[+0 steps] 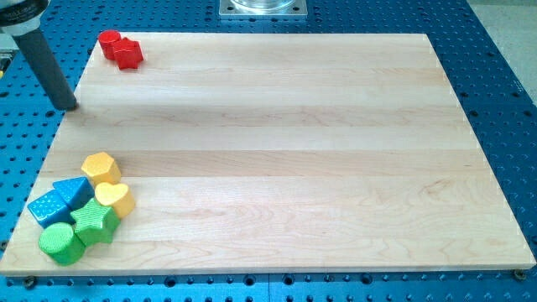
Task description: Separate the red circle from the red star
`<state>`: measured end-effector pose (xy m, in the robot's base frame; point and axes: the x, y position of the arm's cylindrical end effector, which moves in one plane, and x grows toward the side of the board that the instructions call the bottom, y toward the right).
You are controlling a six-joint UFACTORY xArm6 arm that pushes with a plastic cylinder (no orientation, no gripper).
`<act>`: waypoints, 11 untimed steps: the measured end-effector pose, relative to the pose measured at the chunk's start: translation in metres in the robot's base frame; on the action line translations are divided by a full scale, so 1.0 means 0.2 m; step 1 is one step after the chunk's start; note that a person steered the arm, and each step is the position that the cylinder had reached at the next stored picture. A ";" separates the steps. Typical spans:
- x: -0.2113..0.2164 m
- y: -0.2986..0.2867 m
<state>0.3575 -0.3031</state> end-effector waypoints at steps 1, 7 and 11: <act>-0.19 0.00; -0.83 -0.01; -0.61 0.06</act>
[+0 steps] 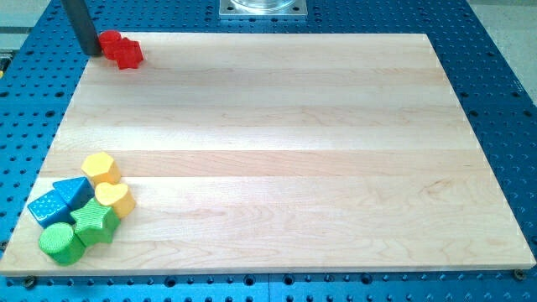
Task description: Separate the red circle from the red star
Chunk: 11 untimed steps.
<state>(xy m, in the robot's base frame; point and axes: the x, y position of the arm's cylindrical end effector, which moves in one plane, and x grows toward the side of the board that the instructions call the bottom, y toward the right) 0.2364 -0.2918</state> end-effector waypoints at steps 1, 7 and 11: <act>-0.09 0.10; 0.00 0.40; 0.04 0.78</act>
<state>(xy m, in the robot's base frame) 0.2448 -0.1349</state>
